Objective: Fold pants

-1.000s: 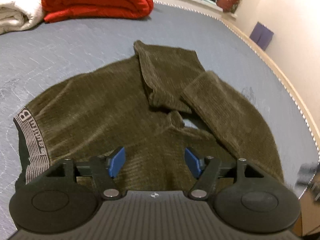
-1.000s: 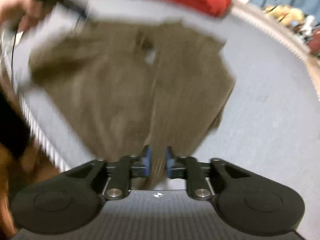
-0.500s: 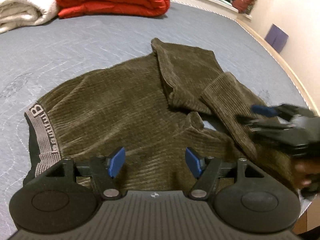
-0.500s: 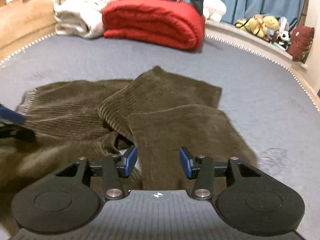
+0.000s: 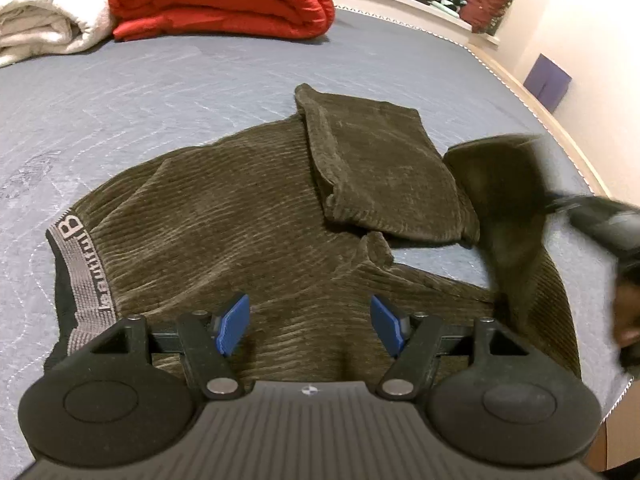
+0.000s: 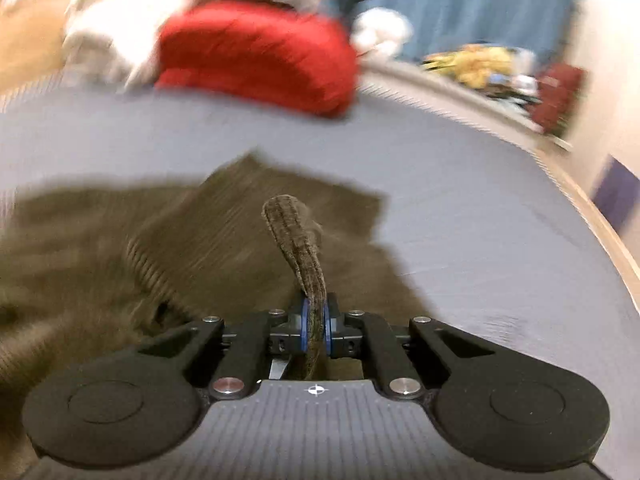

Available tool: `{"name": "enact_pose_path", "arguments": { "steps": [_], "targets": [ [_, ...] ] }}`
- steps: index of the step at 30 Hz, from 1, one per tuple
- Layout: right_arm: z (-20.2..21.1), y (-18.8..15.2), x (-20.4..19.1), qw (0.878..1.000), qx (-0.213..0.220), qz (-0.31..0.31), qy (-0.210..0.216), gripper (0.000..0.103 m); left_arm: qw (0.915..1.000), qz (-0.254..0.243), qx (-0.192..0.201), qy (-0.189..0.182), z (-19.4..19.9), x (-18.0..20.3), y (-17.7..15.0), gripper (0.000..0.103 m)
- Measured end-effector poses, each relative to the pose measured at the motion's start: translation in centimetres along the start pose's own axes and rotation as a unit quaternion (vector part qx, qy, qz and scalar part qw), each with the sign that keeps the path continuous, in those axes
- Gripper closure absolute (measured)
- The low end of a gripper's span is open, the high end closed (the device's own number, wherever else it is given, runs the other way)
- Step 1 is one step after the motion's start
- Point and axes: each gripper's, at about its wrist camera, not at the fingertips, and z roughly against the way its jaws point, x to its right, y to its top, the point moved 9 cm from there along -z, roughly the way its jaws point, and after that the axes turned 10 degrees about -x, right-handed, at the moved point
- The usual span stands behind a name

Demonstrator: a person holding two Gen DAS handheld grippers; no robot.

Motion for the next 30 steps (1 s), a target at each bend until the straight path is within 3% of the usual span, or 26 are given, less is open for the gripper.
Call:
{"name": "enact_pose_path", "arguments": {
  "steps": [4, 8, 10, 11, 12, 13, 14, 15, 16, 18, 21, 23, 25, 27, 30],
  "targets": [
    [7.7, -2.4, 12.0, 0.988, 0.058, -0.137, -0.039, 0.096, 0.9999, -0.011, 0.003, -0.007, -0.1, 1.2, -0.1, 0.031],
    [14.3, -10.7, 24.4, 0.945, 0.070, -0.295, -0.120, 0.096, 0.9994, -0.033, 0.000, -0.008, -0.4, 2.4, -0.6, 0.031],
    [16.0, -17.2, 29.4, 0.913, 0.034, -0.362, -0.185, 0.096, 0.9991, -0.042, -0.003, -0.007, -0.8, 2.7, -0.8, 0.031],
    [16.1, -20.5, 31.4, 0.894, -0.001, -0.391, -0.218, 0.096, 0.9989, -0.046, -0.006, -0.006, -1.0, 2.9, -0.8, 0.031],
    [15.7, -24.8, 33.3, 0.868, -0.055, -0.432, -0.238, 0.096, 0.9988, -0.048, -0.009, -0.007, -1.3, 3.0, -0.9, 0.031],
    [15.1, -28.0, 34.5, 0.843, -0.093, -0.474, -0.236, 0.096, 0.9987, -0.049, -0.013, -0.008, -1.7, 3.2, -1.0, 0.031],
    [14.3, -31.9, 35.5, 0.807, -0.125, -0.536, -0.212, 0.095, 0.9986, -0.050, -0.018, -0.010, -2.0, 3.5, -1.0, 0.031],
    [13.5, -34.1, 35.8, 0.785, -0.144, -0.574, -0.184, 0.095, 0.9985, -0.049, -0.021, -0.012, -2.3, 3.6, -1.1, 0.031],
    [12.8, -35.7, 36.1, 0.772, -0.155, -0.595, -0.164, 0.095, 0.9984, -0.048, -0.025, -0.015, -2.6, 3.8, -1.1, 0.031],
    [13.1, -36.5, 37.1, 0.760, -0.157, -0.603, -0.186, 0.089, 0.9984, -0.046, -0.028, -0.016, -2.8, 4.2, -1.1, 0.031],
    [16.1, -34.6, 38.2, 0.754, -0.113, -0.597, -0.251, 0.073, 0.9982, -0.050, -0.026, -0.018, -2.9, 4.9, -1.1, 0.030],
    [17.6, -32.7, 38.5, 0.763, -0.066, -0.584, -0.269, 0.064, 0.9982, -0.053, -0.024, -0.017, -2.9, 5.1, -1.0, 0.029],
    [16.9, -29.6, 38.8, 0.792, -0.021, -0.559, -0.245, 0.058, 0.9983, -0.051, -0.025, -0.013, -3.1, 5.0, -0.9, 0.029],
    [14.4, -27.0, 38.8, 0.824, 0.003, -0.533, -0.192, 0.056, 0.9985, -0.046, -0.028, -0.008, -3.5, 4.7, -0.9, 0.029],
    [9.8, -26.1, 39.5, 0.840, -0.018, -0.520, -0.150, 0.056, 0.9985, -0.045, -0.031, -0.002, -3.8, 4.2, -0.9, 0.029]
  ]
}}
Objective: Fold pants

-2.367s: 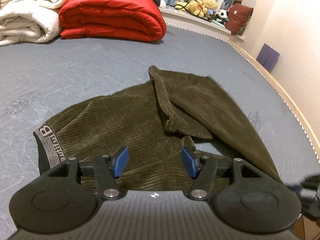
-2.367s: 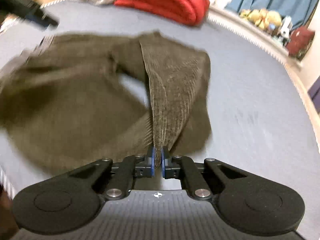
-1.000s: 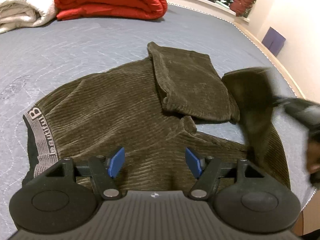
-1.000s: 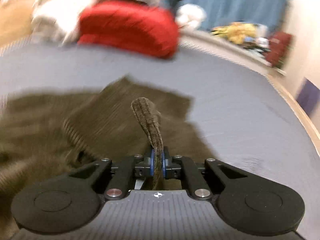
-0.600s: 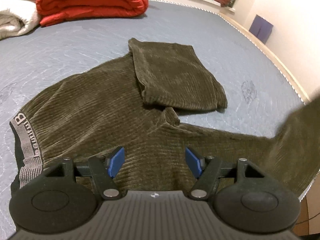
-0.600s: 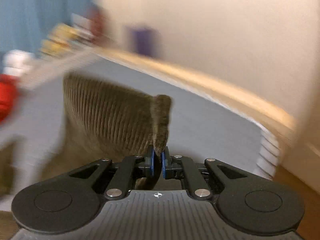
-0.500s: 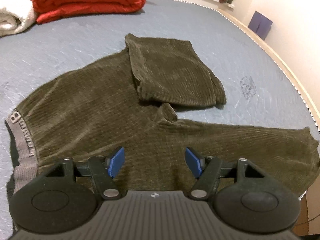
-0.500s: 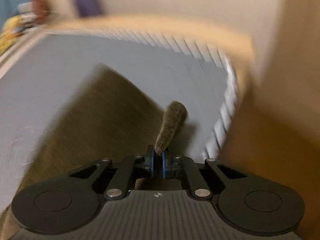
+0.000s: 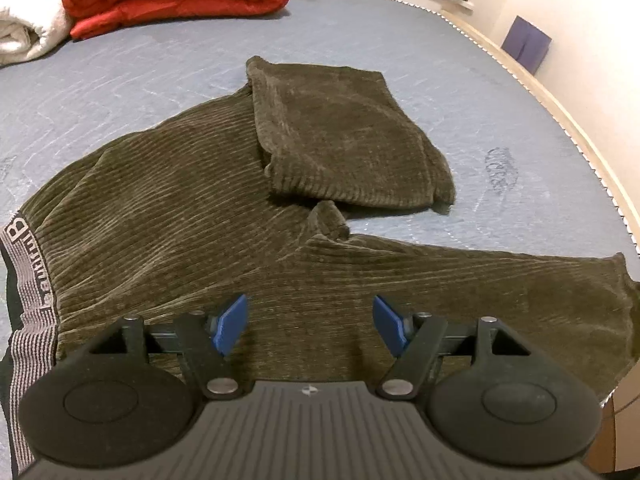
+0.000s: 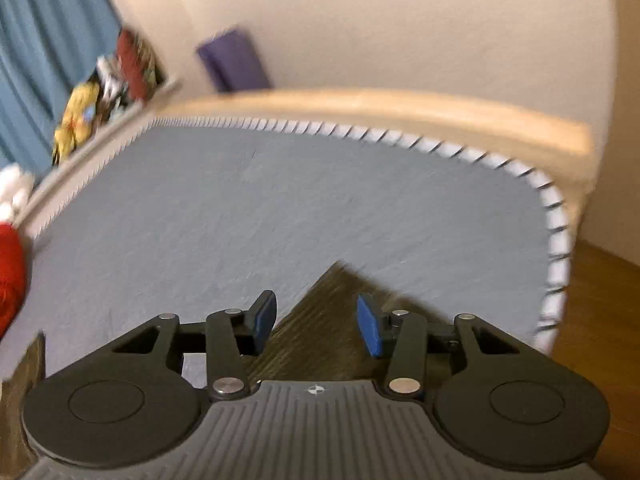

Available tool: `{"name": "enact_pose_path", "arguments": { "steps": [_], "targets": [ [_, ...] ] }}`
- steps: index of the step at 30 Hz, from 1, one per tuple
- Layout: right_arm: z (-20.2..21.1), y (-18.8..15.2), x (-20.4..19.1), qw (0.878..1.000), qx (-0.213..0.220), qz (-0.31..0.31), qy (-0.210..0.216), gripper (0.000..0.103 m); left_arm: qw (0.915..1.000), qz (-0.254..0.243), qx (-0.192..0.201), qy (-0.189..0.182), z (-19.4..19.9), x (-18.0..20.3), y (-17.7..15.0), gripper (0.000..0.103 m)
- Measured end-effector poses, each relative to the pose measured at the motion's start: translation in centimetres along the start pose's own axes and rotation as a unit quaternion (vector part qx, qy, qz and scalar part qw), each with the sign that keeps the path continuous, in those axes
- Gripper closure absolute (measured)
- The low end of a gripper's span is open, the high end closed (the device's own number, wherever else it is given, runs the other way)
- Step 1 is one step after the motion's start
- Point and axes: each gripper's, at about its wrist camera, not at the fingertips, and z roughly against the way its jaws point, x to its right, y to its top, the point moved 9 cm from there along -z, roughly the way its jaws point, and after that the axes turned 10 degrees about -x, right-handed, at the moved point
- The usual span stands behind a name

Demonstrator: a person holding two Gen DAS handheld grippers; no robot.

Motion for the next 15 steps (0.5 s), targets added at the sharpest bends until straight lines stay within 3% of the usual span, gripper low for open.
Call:
{"name": "enact_pose_path", "arguments": {
  "steps": [5, 9, 10, 11, 13, 15],
  "targets": [
    [-6.8, 0.3, 0.2, 0.998, -0.050, -0.012, -0.024, 0.051, 0.9999, -0.002, 0.001, 0.012, -0.2, -0.7, -0.1, 0.029],
    [-10.0, 0.9, -1.2, 0.997, -0.052, 0.012, -0.049, 0.041, 0.9998, -0.002, 0.001, 0.021, -0.3, -1.5, -0.1, 0.029],
    [-10.2, 1.1, -1.9, 0.996, -0.051, 0.035, -0.071, 0.045, 0.9998, -0.002, 0.000, 0.022, -0.4, -1.7, -0.1, 0.029],
    [-10.6, 1.1, -2.5, 0.993, -0.048, 0.055, -0.097, 0.065, 0.9997, -0.002, 0.000, 0.023, -0.4, -1.8, -0.1, 0.029],
    [-11.0, 1.3, -3.0, 0.984, -0.032, 0.093, -0.147, 0.088, 0.9997, -0.001, 0.000, 0.026, -0.5, -2.1, 0.1, 0.029],
    [-11.0, 1.5, -3.5, 0.981, -0.018, 0.106, -0.163, 0.096, 0.9996, 0.001, 0.002, 0.028, -0.5, -2.3, 0.3, 0.029]
  ]
}}
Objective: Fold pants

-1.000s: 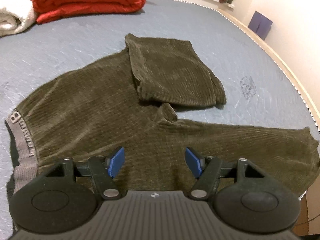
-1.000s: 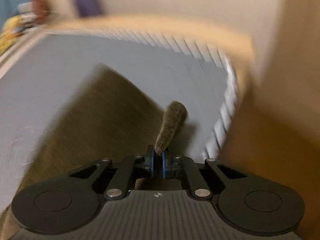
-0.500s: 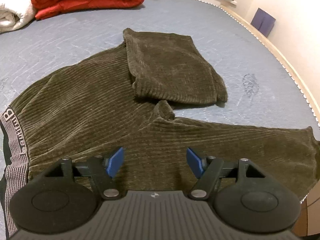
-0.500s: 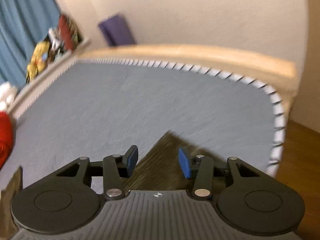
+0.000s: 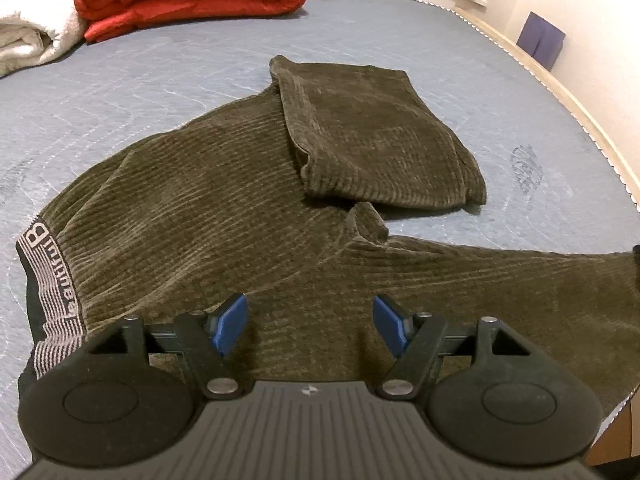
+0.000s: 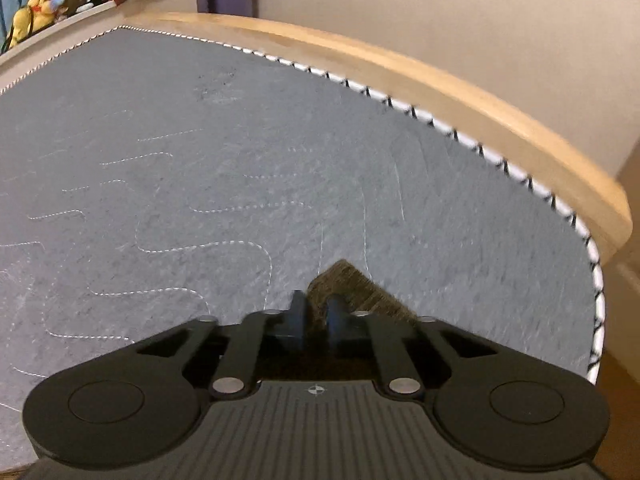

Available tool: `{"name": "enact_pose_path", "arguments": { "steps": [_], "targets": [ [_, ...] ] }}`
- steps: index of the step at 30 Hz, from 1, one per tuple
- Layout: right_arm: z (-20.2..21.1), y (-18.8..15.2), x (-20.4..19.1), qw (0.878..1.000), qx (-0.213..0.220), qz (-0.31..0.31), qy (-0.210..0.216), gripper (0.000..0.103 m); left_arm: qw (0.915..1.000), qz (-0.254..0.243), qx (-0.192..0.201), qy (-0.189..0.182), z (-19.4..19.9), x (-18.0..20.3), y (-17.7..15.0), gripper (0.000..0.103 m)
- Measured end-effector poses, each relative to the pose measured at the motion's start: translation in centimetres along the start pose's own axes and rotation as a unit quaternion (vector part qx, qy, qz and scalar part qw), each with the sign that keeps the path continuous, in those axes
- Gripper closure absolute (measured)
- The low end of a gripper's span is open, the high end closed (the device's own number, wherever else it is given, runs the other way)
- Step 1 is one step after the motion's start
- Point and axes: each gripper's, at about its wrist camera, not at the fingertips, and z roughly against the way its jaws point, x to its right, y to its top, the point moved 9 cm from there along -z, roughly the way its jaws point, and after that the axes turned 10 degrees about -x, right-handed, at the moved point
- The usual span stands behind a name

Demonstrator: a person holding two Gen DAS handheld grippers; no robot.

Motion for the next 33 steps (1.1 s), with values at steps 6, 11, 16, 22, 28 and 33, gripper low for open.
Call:
{"name": "enact_pose_path", "arguments": {
  "steps": [6, 11, 16, 22, 28, 33],
  "targets": [
    [5.2, 5.6, 1.6, 0.986, 0.161, -0.037, 0.005, 0.103, 0.9999, -0.009, 0.009, -0.008, 0.6, 0.8, 0.3, 0.029],
    [3.1, 4.7, 5.1, 0.986, 0.087, -0.108, 0.092, 0.082, 0.9996, -0.024, 0.011, -0.008, 0.8, 1.3, -0.2, 0.028],
    [3.6, 1.8, 6.7, 0.989, 0.066, -0.045, 0.126, 0.053, 0.9996, -0.025, 0.009, -0.009, 1.0, 0.9, -0.8, 0.028],
    [3.2, 0.4, 7.8, 0.989, 0.061, 0.006, 0.131, 0.043, 0.9992, -0.039, 0.004, -0.009, 0.7, 1.6, -1.4, 0.027],
    [1.0, 1.1, 5.5, 0.985, 0.043, 0.030, 0.163, 0.042, 0.9992, -0.040, 0.002, -0.005, 0.1, 2.0, -1.2, 0.026],
    [-0.3, 0.7, 4.1, 0.981, 0.039, 0.077, 0.175, 0.081, 0.9993, -0.036, -0.001, -0.002, -0.4, 1.8, -0.7, 0.026]
  ]
}}
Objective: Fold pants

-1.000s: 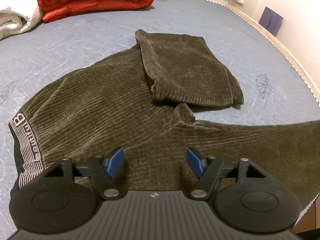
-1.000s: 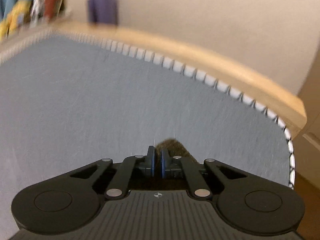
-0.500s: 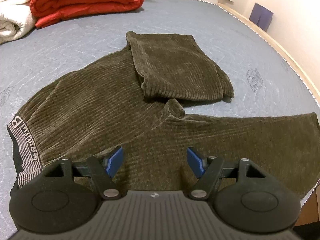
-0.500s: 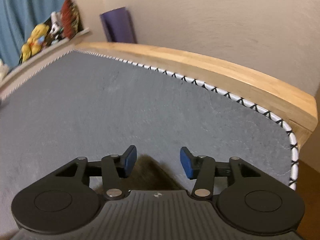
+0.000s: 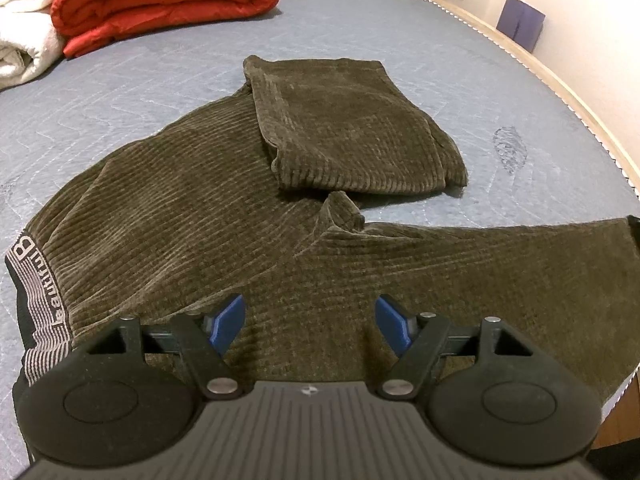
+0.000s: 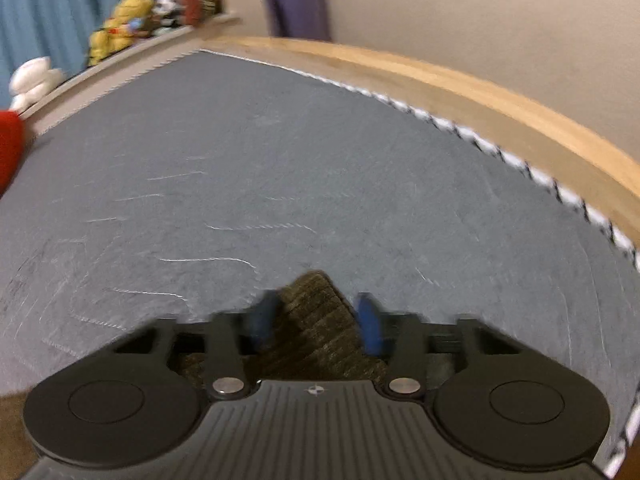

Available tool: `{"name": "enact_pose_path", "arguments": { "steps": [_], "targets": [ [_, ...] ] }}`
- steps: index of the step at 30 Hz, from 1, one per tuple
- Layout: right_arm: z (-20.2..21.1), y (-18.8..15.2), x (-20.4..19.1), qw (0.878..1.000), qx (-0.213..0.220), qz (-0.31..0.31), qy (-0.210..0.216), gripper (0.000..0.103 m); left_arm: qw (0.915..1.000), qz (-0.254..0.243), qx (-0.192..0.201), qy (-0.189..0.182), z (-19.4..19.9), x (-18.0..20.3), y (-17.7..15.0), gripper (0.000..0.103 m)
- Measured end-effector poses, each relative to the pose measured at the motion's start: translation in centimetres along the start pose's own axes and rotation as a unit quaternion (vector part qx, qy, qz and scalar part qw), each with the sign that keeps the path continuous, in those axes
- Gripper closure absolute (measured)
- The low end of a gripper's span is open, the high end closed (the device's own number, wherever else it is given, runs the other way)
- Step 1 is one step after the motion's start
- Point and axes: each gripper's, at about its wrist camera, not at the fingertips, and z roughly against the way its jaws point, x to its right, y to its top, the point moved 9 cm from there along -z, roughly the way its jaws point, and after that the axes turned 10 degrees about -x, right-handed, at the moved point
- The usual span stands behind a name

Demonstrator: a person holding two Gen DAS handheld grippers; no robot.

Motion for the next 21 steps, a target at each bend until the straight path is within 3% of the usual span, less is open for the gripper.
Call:
{"name": "enact_pose_path", "arguments": {
  "steps": [1, 2, 5, 9, 12, 15, 17, 19, 21],
  "targets": [
    [0.1, 0.2, -0.2, 1.000, 0.000, 0.007, 0.010, 0.089, 1.0000, 0.001, -0.001, 0.001, -0.2, -0.1, 0.1, 0.026],
    [0.5, 0.5, -0.5, 1.000, 0.009, 0.013, 0.013, 0.091, 1.0000, 0.001, -0.002, 0.002, -0.3, -0.1, 0.2, 0.026],
    [1.5, 1.5, -1.5, 0.998, 0.046, 0.043, 0.013, 0.093, 1.0000, 0.003, -0.006, 0.005, -0.8, -0.3, 0.3, 0.026],
    [3.4, 3.6, -1.6, 0.994, 0.110, 0.022, -0.001, 0.093, 1.0000, 0.000, -0.007, 0.005, -1.0, -0.2, 0.3, 0.026],
    [2.9, 3.9, -2.2, 0.994, 0.103, 0.028, -0.033, 0.091, 1.0000, -0.001, -0.005, 0.003, -0.7, 0.0, 0.3, 0.026],
    [1.6, 3.5, -1.7, 0.994, 0.071, 0.028, -0.082, 0.084, 1.0000, -0.001, 0.001, -0.001, -0.2, 0.0, 0.3, 0.026],
    [2.3, 3.6, -0.6, 0.991, 0.073, 0.008, -0.109, 0.070, 1.0000, -0.001, 0.003, -0.003, 0.2, 0.0, 0.2, 0.026],
    [3.8, 3.4, 1.4, 0.991, 0.083, -0.030, -0.101, 0.063, 1.0000, -0.003, 0.007, -0.006, 0.6, 0.1, 0.2, 0.026],
    [5.2, 2.7, 3.5, 0.991, 0.083, -0.062, -0.085, 0.063, 0.9999, -0.005, 0.010, -0.010, 1.0, 0.1, 0.1, 0.026]
  ]
}}
